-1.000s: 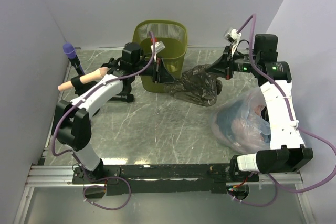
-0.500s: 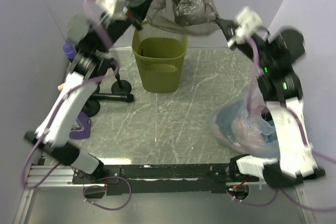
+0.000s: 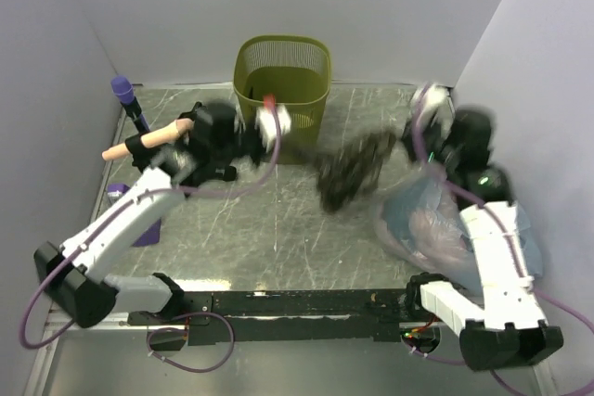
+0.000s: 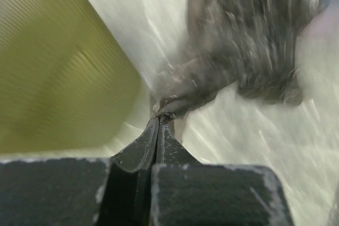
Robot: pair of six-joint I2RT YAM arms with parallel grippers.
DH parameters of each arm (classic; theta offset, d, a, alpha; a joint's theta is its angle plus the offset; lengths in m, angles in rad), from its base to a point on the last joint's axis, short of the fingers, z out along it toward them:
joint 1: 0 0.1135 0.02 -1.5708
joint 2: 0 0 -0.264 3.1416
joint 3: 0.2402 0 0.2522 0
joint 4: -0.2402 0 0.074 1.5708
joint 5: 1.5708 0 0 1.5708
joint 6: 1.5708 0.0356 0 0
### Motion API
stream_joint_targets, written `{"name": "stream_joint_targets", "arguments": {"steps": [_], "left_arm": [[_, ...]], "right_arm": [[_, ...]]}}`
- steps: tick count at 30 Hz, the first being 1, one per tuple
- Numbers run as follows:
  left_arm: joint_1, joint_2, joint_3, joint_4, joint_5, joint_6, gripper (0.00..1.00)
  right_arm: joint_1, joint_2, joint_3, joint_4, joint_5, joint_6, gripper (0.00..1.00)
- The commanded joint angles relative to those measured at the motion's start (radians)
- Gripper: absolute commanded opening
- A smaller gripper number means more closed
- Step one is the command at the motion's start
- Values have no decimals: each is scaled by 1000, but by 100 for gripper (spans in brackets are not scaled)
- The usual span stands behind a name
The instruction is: Put the trash bags into the trash bin
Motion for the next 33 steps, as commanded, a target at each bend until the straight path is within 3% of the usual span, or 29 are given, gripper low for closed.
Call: {"name": "stream_joint_targets", "arguments": {"steps": [1, 4, 8, 14, 18, 20, 22, 24, 27, 29, 31, 33], "left_arm": [[-7, 134, 551, 227, -85, 12, 1], [-11, 182, 701, 484, -151, 33, 1], [-74, 187, 705, 849, -193, 257, 1], [-143, 249, 644, 1304, -49, 613, 1], [-168, 453, 801, 1534, -25, 709, 1], [-152, 597, 991, 1384, -185, 678, 1], [-113, 726, 1168, 1015, -368, 551, 1], [-99, 643, 969, 874, -450, 494, 1], [-112, 343, 445, 828, -331, 401, 1], [-160, 171, 270, 722, -291, 357, 1], [-213, 69, 202, 621, -297, 305, 1], [-244, 20, 214, 538, -291, 241, 1]], "right_arm": [[0, 137, 562, 266, -53, 181, 0], [0, 272, 901, 382, -55, 214, 0], [1, 366, 1207, 482, -102, 209, 0], [7, 355, 1259, 689, -99, 277, 0], [7, 363, 1177, 806, -64, 211, 0], [10, 392, 1075, 892, 85, 90, 0], [-18, 506, 1086, 740, 254, 18, 0], [-101, 564, 1086, 421, 301, 110, 0], [-146, 393, 814, 152, 104, 191, 0], [-146, 188, 515, 209, 1, 221, 0], [-126, 21, 303, 281, -65, 225, 0], [-117, -60, 271, 317, -93, 261, 0]]}}
